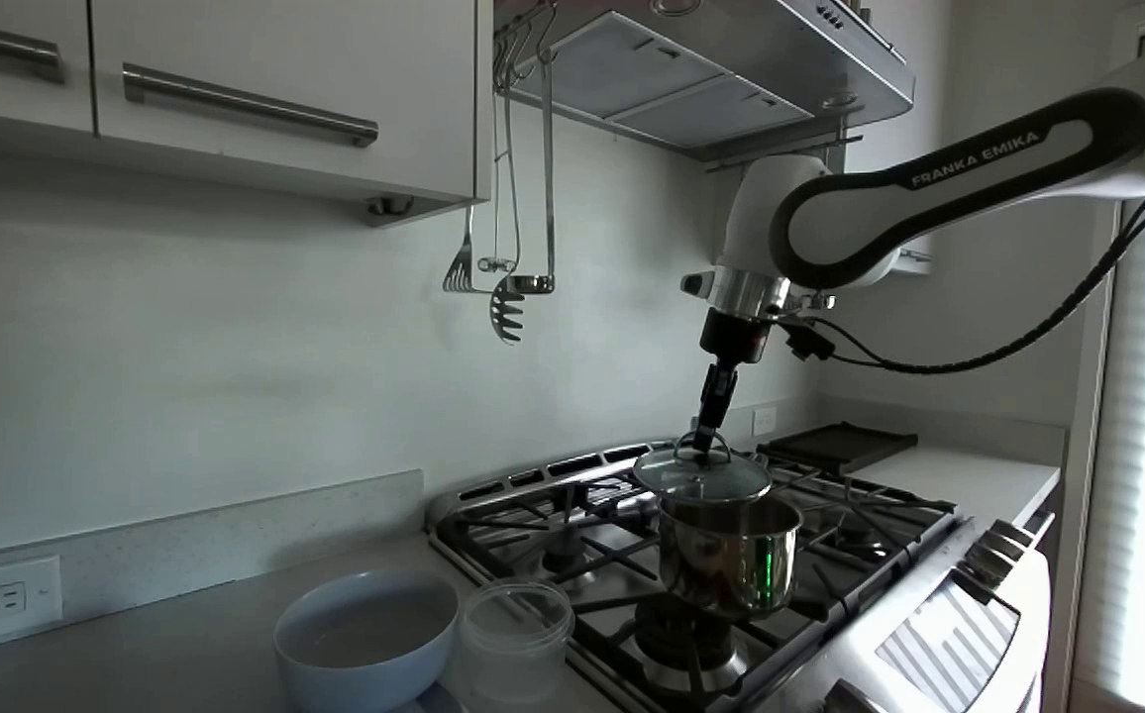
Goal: Put the lid on the pot
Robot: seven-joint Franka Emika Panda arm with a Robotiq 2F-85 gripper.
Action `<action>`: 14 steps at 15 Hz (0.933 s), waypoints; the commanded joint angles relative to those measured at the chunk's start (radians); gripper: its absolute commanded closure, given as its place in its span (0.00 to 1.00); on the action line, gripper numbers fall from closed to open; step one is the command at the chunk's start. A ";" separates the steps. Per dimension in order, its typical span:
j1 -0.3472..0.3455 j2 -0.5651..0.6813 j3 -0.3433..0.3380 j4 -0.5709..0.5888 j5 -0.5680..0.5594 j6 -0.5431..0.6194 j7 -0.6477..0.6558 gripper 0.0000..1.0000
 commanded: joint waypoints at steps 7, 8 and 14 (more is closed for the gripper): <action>0.019 0.006 0.012 -0.015 0.047 0.031 -0.093 0.96; 0.019 0.006 0.013 -0.016 0.050 0.030 -0.093 0.96; 0.016 -0.016 0.021 -0.030 0.029 0.007 -0.037 0.96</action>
